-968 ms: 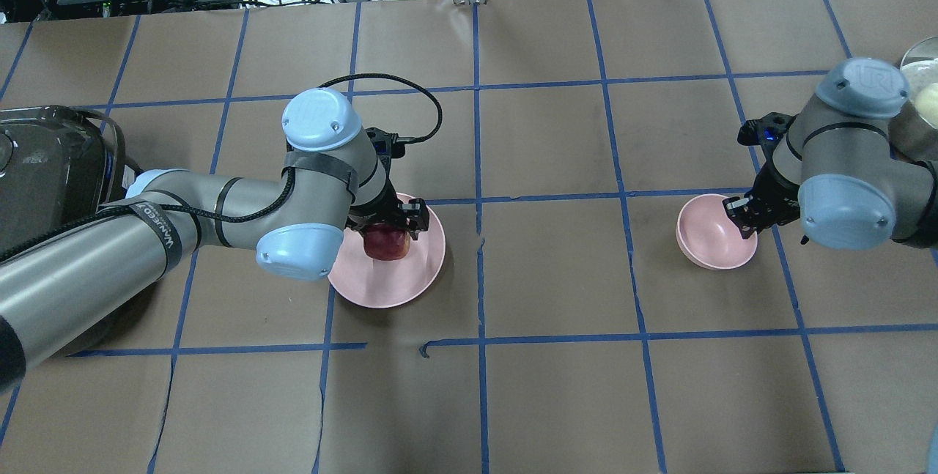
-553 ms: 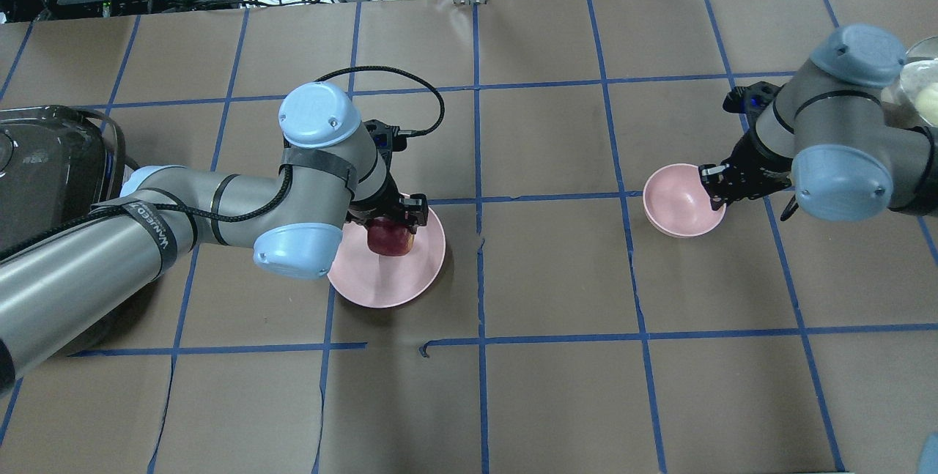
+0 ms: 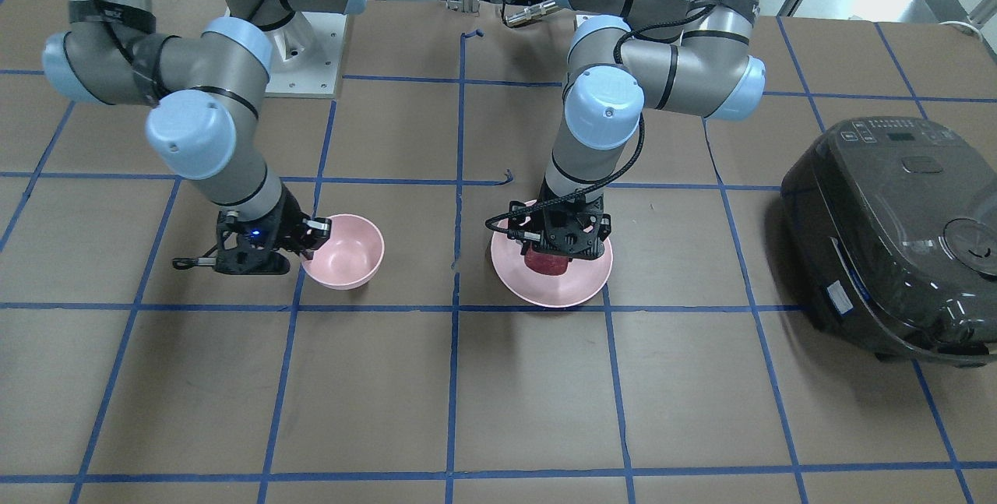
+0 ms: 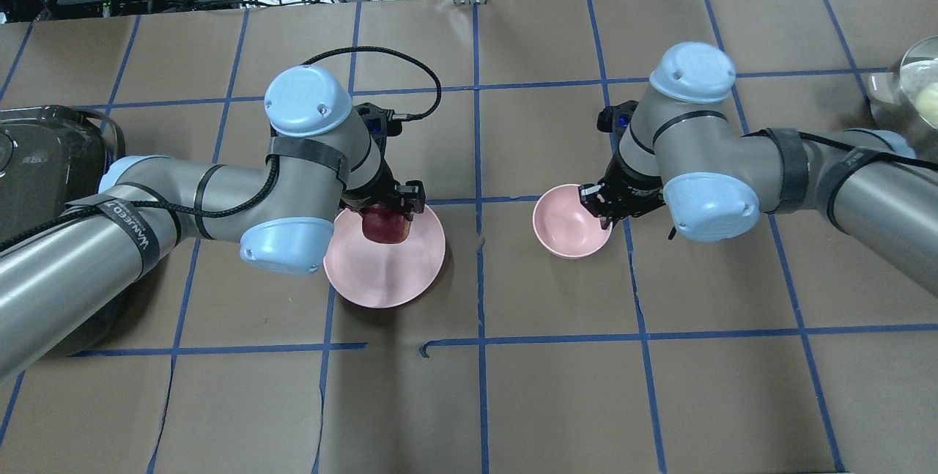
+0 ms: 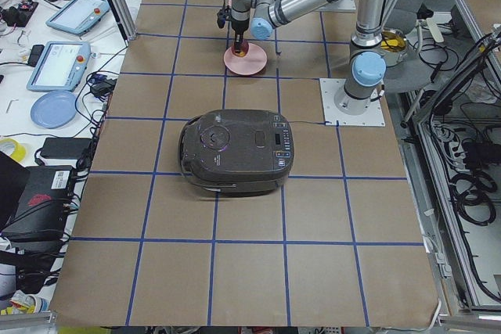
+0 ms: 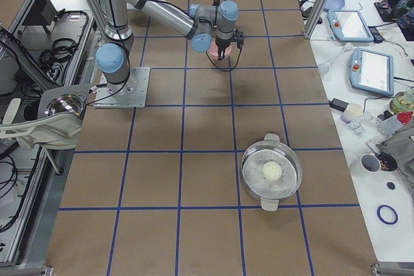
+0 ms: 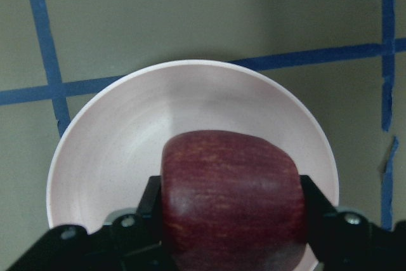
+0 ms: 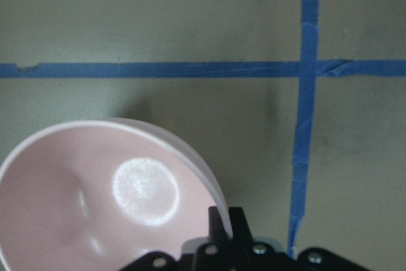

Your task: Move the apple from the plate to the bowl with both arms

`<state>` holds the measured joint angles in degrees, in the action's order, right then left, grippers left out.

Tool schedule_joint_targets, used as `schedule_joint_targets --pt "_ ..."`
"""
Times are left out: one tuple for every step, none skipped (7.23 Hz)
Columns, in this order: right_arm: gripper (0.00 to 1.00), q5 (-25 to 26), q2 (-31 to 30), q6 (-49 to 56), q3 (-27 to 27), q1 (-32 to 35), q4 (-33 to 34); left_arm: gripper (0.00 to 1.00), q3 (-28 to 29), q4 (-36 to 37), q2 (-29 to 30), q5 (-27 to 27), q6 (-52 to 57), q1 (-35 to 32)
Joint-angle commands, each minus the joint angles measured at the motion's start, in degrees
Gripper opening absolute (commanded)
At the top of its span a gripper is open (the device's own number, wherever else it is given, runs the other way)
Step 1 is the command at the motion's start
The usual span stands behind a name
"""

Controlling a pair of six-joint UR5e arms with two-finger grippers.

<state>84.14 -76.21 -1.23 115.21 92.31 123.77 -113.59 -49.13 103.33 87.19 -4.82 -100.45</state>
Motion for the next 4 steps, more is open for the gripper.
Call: schedule_joint_targets --pt "0.95 0.0 0.7 -0.3 1.3 1.6 0.2 0.34 0.6 -0.8 -0.6 -0.8 -3.2 -1.2" --pt "1.0 0.1 0.2 0.3 0.4 1.6 0.1 0.34 0.9 -1.1 -1.1 -3.8 -8.4 -2.6" --pt "1.0 1.0 -0.4 0.6 -2.9 0.6 0.7 0.34 1.4 -1.1 -1.4 -3.8 -12.7 -5.2" --pt "1.0 1.6 -1.4 0.6 -7.2 -0.3 -0.6 0.34 1.9 -1.1 -1.2 -4.2 -16.0 -7.5"
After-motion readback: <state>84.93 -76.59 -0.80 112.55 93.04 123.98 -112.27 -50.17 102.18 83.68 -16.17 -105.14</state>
